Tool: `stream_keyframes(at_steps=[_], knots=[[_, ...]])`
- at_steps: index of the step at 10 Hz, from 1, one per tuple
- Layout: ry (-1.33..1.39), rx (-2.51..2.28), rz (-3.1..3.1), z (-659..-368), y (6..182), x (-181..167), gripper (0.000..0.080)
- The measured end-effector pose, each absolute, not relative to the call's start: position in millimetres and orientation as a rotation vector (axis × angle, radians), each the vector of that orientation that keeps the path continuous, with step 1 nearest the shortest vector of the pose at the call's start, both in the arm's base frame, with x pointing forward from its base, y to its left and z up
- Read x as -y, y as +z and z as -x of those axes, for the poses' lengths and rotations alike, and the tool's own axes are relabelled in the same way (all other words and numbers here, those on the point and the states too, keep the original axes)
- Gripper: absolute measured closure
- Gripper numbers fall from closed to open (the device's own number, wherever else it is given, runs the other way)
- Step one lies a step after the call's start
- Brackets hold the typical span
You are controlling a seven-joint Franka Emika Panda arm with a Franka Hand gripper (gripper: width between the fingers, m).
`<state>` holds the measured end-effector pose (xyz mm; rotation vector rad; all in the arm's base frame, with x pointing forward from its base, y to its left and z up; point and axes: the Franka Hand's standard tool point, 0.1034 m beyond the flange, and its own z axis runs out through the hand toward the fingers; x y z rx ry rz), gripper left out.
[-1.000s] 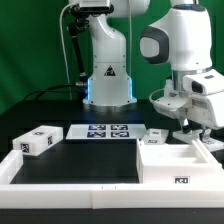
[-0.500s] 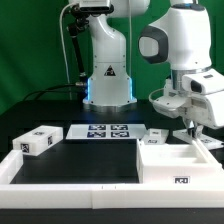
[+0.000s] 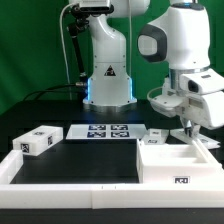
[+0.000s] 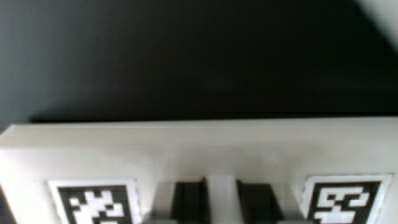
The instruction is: Assemble cabinet
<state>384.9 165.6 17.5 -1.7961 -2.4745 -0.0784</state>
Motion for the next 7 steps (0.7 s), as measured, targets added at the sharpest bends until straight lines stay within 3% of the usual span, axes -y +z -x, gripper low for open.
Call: stream_keyframes(at_steps=[4, 7], knots=[[-0.061, 2.407, 1.999, -404, 52.1, -128, 0.0731], [-0.067, 2.408, 2.022, -409, 58.8, -122, 0.0729]])
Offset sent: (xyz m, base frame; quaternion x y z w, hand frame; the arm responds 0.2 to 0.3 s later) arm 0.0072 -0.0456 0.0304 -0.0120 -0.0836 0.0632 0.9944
